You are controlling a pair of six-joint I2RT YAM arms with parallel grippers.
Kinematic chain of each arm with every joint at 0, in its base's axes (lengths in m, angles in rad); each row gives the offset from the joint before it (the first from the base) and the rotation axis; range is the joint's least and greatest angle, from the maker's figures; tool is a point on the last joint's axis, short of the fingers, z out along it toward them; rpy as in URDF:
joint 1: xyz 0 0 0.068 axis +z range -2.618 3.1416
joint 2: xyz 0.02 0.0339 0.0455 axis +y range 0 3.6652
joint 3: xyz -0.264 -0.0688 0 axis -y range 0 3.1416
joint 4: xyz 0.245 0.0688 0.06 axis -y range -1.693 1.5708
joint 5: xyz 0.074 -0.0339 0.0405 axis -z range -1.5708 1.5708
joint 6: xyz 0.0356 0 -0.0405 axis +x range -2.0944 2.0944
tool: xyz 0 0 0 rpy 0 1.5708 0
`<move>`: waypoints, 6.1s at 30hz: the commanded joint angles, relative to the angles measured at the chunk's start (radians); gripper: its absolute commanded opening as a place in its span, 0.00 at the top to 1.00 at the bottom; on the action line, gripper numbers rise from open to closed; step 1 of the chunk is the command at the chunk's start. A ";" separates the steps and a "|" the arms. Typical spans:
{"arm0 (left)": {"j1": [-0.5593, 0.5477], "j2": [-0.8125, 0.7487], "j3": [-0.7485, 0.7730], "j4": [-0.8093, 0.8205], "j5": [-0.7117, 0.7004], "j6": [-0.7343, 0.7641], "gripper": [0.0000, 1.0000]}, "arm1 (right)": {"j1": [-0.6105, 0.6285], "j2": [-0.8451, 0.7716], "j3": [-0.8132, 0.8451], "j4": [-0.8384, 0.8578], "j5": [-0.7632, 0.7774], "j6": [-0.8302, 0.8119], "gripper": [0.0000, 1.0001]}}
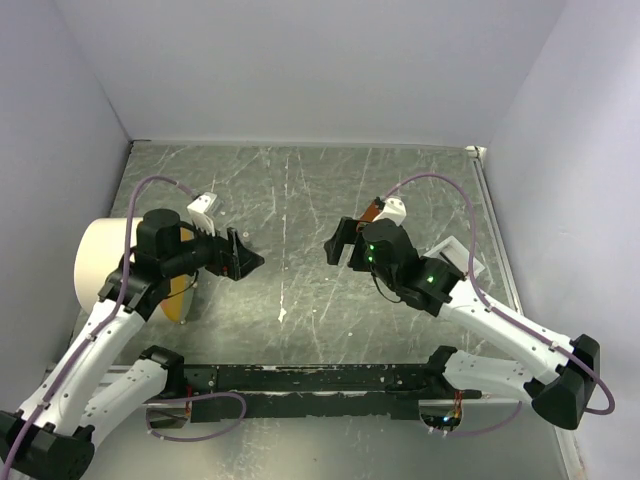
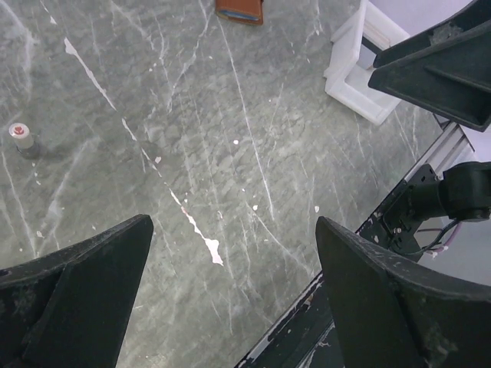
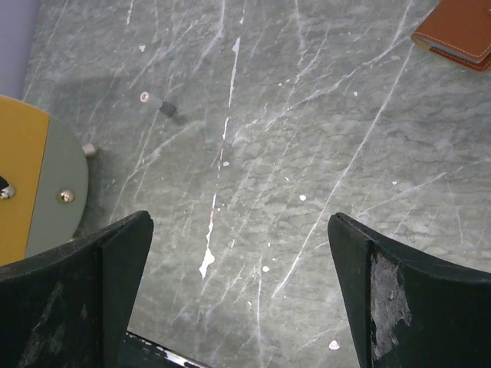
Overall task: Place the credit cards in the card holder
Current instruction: Pick up the card holder from the center of the board, then place the card holder at the center of the board, then open the card holder at the center of the board.
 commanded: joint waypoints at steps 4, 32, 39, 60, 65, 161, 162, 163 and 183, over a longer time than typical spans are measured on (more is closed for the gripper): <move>0.011 -0.015 -0.009 0.055 -0.023 0.000 0.00 | -0.004 -0.013 0.001 0.041 0.047 -0.015 0.00; 0.011 0.021 -0.038 0.052 0.064 0.035 0.07 | -0.472 0.608 0.183 0.232 0.035 -0.162 0.51; 0.011 -0.007 -0.037 0.046 0.049 0.039 0.07 | -0.560 0.768 0.280 0.203 -0.012 -0.043 0.43; 0.010 -0.015 -0.026 0.024 -0.003 0.051 0.10 | -0.667 0.896 0.158 0.417 -0.253 0.157 0.57; 0.009 -0.022 -0.028 0.025 -0.008 0.052 0.12 | -0.666 0.863 0.136 0.440 -0.274 0.070 0.88; -0.412 0.570 -0.017 0.277 -0.265 -0.354 0.53 | -0.122 0.579 -0.181 0.287 -0.483 -0.032 0.69; -0.412 0.582 -0.022 0.287 -0.269 -0.359 0.54 | -0.105 0.581 -0.177 0.286 -0.474 -0.021 0.70; -0.412 0.593 -0.027 0.293 -0.274 -0.364 0.54 | -0.092 0.586 -0.175 0.289 -0.471 -0.009 0.70; -0.428 0.793 0.003 0.232 -0.347 -0.335 0.53 | -0.054 0.597 -0.228 0.394 -0.509 0.066 0.71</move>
